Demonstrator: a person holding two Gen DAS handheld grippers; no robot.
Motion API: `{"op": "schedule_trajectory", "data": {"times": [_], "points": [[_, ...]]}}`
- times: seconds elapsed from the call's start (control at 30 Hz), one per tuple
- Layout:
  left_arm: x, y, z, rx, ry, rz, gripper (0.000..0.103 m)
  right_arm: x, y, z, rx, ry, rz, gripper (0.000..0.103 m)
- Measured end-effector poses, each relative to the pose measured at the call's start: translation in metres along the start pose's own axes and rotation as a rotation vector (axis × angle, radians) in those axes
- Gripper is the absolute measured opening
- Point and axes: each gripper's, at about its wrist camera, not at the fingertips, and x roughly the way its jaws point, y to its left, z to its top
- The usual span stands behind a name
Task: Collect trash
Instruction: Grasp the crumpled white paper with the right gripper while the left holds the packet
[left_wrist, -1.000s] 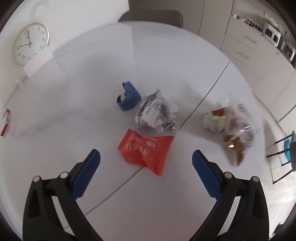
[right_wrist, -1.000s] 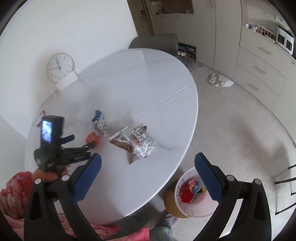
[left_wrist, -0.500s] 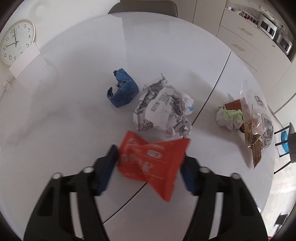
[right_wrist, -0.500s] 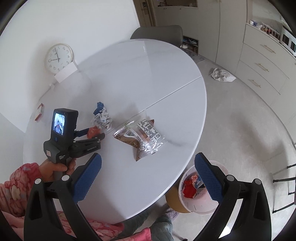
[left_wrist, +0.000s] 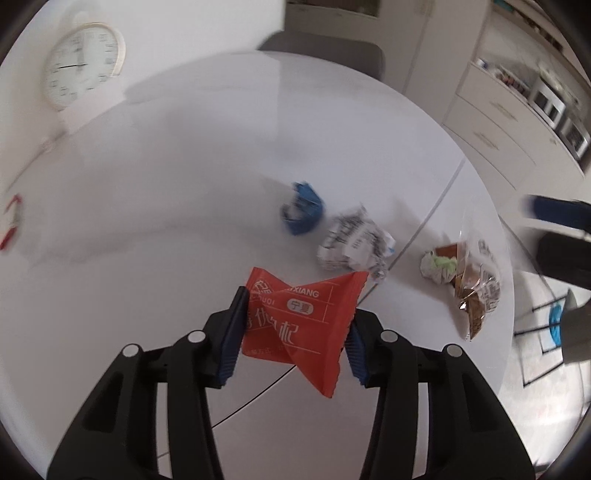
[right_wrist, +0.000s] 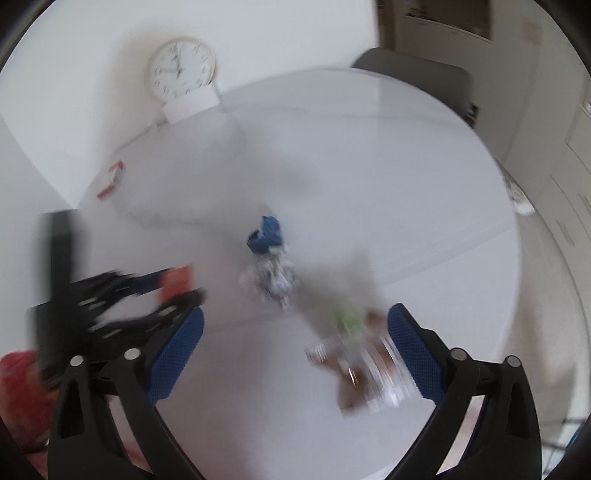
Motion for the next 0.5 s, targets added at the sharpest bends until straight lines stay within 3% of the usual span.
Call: {"op": "schedule_trajectory", "data": {"times": [0.17,0.33,0.4,0.5], "points": [[-0.034,0.028,-0.005,-0.105,0.021,0.036,0.047,0.076,0.020,0.025,-0.010,0.105,0.000,0.083],[-0.051,0.038,-0.008,-0.148,0.015,0.034,0.047,0.125,0.035,0.025,-0.040,0.211,-0.064,0.073],[-0.054,0.041,-0.007,-0.159,0.012,0.026,0.047,0.135,0.039,0.023,-0.049,0.249,-0.057,0.052],[-0.054,0.042,0.002,-0.155,0.001,0.025,0.047,0.136,0.037,0.022,-0.032,0.256,-0.049,0.048]]}}
